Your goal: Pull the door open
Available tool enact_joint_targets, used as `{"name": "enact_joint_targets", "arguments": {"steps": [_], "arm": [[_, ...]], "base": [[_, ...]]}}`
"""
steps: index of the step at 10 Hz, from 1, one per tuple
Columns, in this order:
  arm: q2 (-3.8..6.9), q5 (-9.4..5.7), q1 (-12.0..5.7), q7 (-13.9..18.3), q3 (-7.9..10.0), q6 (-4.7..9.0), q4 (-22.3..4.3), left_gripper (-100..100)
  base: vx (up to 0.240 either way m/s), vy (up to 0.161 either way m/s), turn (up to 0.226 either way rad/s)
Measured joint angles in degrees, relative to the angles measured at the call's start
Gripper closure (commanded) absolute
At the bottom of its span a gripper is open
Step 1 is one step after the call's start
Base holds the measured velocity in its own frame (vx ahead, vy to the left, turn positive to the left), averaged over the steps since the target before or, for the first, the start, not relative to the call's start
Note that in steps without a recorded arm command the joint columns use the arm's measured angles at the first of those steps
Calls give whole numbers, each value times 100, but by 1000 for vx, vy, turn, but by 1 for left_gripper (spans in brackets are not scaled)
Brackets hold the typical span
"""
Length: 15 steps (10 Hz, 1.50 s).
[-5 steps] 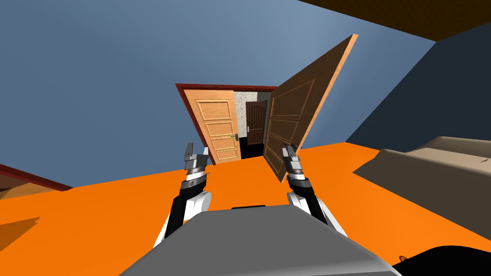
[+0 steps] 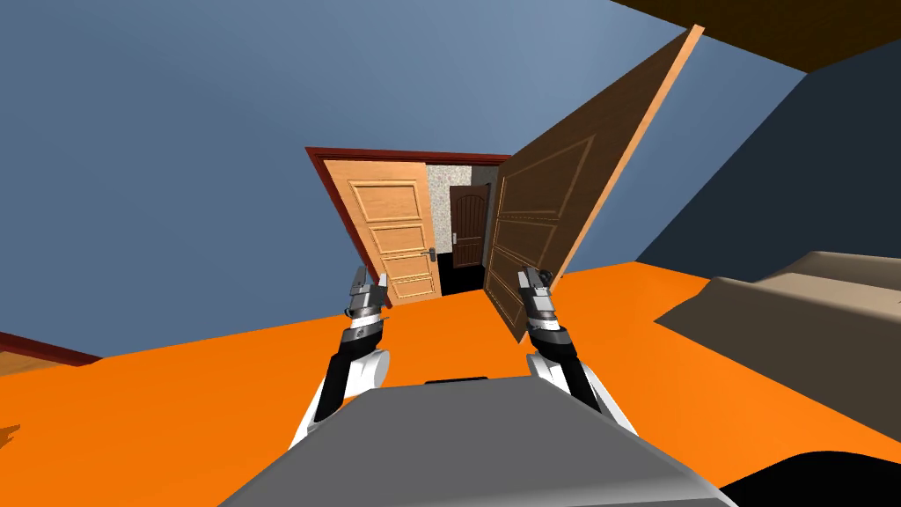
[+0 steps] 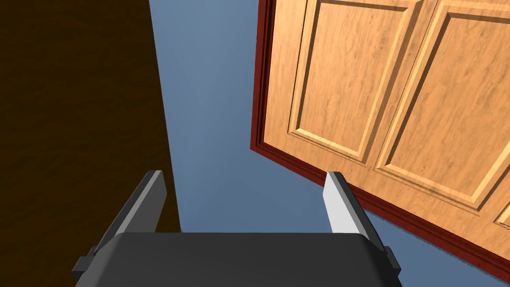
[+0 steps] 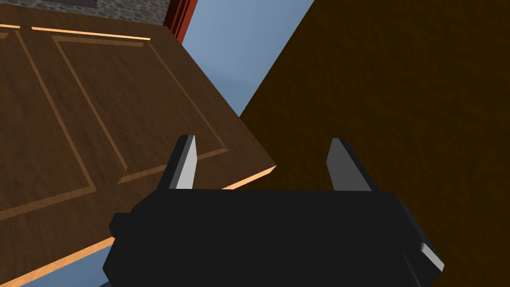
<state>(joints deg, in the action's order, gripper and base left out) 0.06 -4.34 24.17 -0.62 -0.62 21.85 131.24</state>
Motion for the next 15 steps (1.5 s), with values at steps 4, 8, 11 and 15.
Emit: {"name": "enact_joint_targets", "arguments": {"steps": [4,8,11,15], "arm": [[164,-32,-149,60,115,-53,-444,-100],[299,-52,-387,101,234,-85,-1029,-100],[411,-76,-579,152,344,-134,-1513,-100],[502,-86,-753,182,436,-206,-2017,-100]], "base": [[136,-13,-19],[146,-17,-30],[170,-24,-32],[104,-15,-21]]}}
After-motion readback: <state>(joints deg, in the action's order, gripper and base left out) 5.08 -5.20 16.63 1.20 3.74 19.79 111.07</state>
